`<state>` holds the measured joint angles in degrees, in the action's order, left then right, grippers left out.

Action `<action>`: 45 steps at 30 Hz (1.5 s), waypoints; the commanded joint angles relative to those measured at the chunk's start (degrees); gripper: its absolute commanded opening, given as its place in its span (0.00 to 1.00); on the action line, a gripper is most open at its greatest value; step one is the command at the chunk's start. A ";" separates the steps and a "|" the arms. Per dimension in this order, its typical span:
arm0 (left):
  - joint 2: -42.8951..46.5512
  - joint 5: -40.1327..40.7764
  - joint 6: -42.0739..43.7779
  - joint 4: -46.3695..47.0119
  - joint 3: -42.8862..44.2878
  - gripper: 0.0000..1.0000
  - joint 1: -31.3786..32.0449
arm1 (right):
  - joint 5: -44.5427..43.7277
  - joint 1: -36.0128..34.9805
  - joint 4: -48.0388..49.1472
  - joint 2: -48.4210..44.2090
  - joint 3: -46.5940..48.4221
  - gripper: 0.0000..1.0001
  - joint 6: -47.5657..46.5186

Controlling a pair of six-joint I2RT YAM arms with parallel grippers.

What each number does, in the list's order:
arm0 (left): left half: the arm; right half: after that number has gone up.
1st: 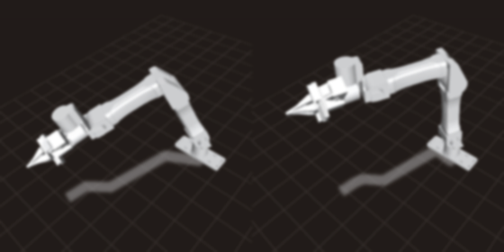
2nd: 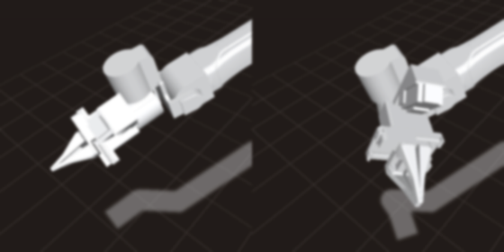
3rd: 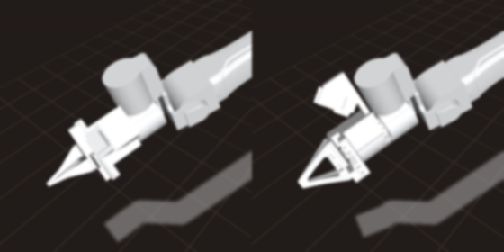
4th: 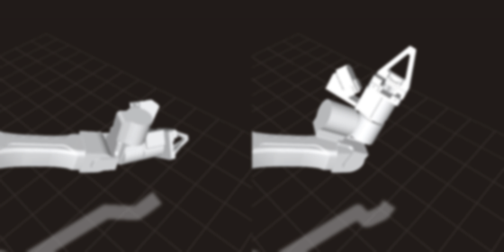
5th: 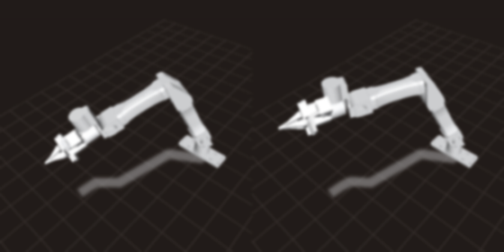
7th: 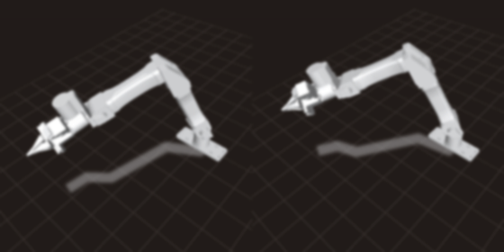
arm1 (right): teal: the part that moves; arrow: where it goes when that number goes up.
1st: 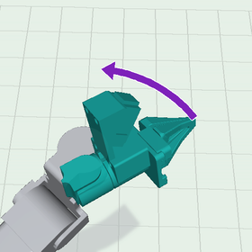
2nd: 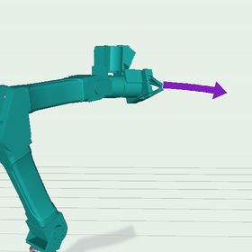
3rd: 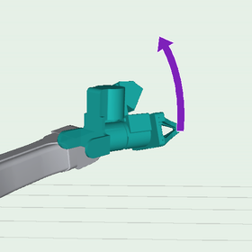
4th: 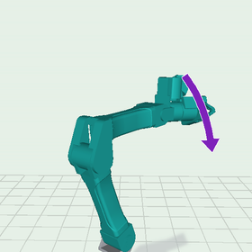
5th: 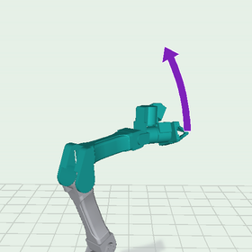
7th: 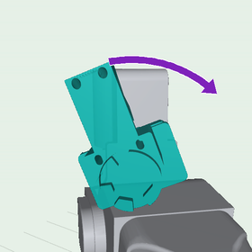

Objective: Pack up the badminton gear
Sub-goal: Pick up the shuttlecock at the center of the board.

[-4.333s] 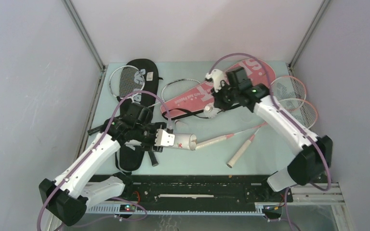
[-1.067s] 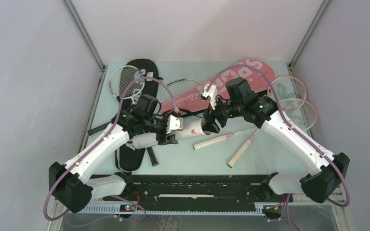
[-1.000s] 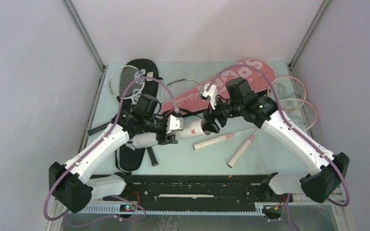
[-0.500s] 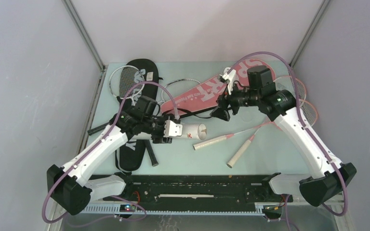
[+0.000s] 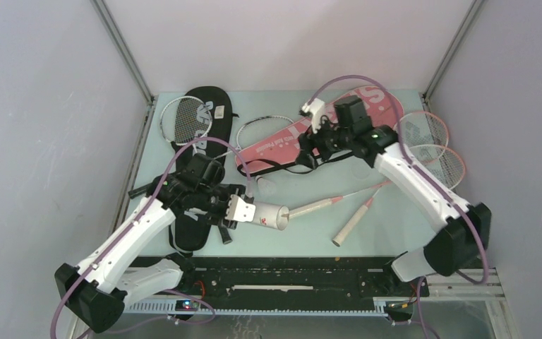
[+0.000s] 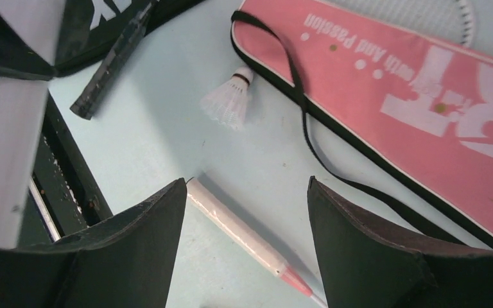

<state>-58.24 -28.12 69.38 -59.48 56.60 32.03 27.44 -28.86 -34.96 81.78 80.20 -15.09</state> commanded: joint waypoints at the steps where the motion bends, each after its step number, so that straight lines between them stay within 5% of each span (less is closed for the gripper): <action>1: 2.98 0.03 2.77 -4.60 -1.67 0.60 0.22 | -2.04 -3.96 4.00 5.43 -0.51 0.77 0.15; 15: 5.32 -2.60 1.48 -8.76 0.17 0.60 0.22 | -4.74 -11.28 10.86 23.12 0.33 0.74 -7.17; 33: 1.96 -2.45 0.05 -8.30 3.24 0.60 0.22 | -8.65 -14.04 17.18 32.17 1.89 0.63 -13.26; 41: 1.48 -2.23 -0.21 -8.05 3.26 0.60 0.20 | -9.22 -14.29 20.14 32.76 1.45 0.47 -12.87; 45: 1.33 -1.96 -0.30 -7.60 3.13 0.60 0.22 | -9.22 -14.29 21.62 31.75 0.56 0.26 -12.32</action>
<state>-56.99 -29.10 69.84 -68.31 55.92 32.03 18.52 -42.74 -16.86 114.78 79.99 -27.35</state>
